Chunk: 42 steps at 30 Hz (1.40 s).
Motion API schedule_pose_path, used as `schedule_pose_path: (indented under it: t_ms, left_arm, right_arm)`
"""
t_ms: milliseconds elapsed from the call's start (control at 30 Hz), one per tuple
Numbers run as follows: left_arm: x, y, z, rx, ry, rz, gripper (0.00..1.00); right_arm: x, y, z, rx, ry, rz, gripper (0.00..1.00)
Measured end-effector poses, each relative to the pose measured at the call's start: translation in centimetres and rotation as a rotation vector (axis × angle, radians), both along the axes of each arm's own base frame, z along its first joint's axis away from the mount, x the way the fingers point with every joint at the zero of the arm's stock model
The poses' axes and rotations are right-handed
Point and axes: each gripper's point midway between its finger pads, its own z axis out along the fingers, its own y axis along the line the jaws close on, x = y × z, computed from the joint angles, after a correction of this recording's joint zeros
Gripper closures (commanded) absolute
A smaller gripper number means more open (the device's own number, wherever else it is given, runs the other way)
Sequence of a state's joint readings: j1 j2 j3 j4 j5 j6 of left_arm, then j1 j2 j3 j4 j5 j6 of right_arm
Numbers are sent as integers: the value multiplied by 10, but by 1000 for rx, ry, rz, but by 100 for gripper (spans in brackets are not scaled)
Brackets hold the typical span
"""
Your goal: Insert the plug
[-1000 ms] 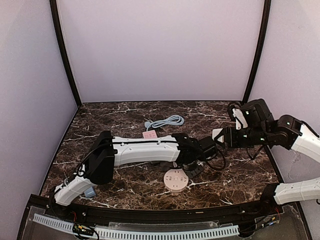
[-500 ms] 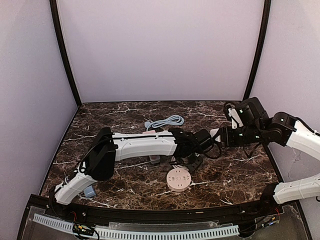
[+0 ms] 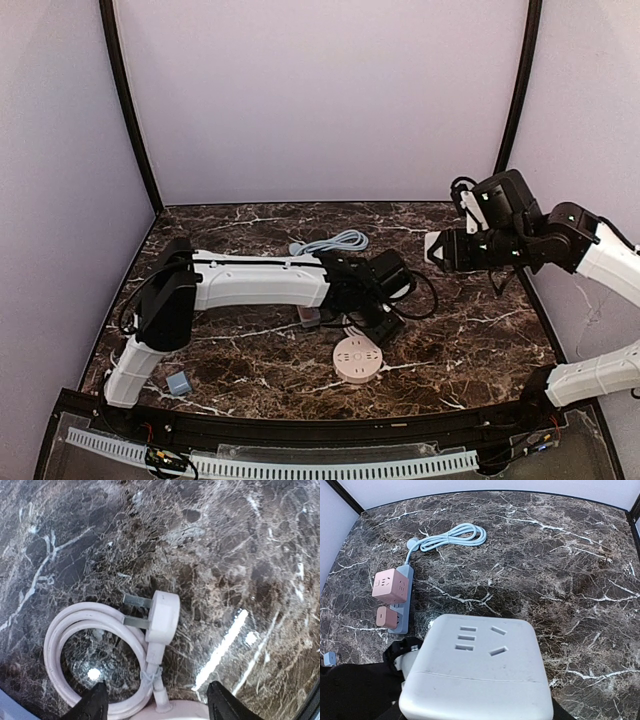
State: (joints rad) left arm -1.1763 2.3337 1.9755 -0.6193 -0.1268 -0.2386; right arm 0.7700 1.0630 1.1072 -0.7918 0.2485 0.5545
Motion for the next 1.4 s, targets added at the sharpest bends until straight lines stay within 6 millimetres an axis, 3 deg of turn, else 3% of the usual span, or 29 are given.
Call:
schedule_pose_path:
  t_ms: [100, 200, 367, 567, 733, 933, 1133, 1400]
  left_arm:
    - [-6, 7, 25, -46, -14, -25, 20]
    - [-10, 18, 53, -100, -49, -42, 4]
    - [-13, 52, 99, -203, -122, -25, 1]
    - [3, 114, 128, -277, -223, 74, 1]
    - [22, 173, 129, -275, -288, 184, 1]
    - [40, 228, 130, -295, -352, 300, 1]
    - [52, 257, 124, -325, -399, 372, 1]
    - [65, 279, 111, -355, -438, 438, 1]
  right_arm:
    - [4, 3, 5, -8, 1, 1, 100]
    - [5, 7, 15, -1, 2, 15, 100]
    - [3, 22, 26, 46, 33, 79, 100]
    - [-6, 53, 12, 82, 176, 203, 100]
    - [-18, 80, 3, 140, 293, 312, 100]
    - [-29, 101, -13, 178, 422, 391, 100]
    - [-34, 114, -35, 184, 540, 423, 100]
    - [-49, 124, -55, 157, 635, 438, 100]
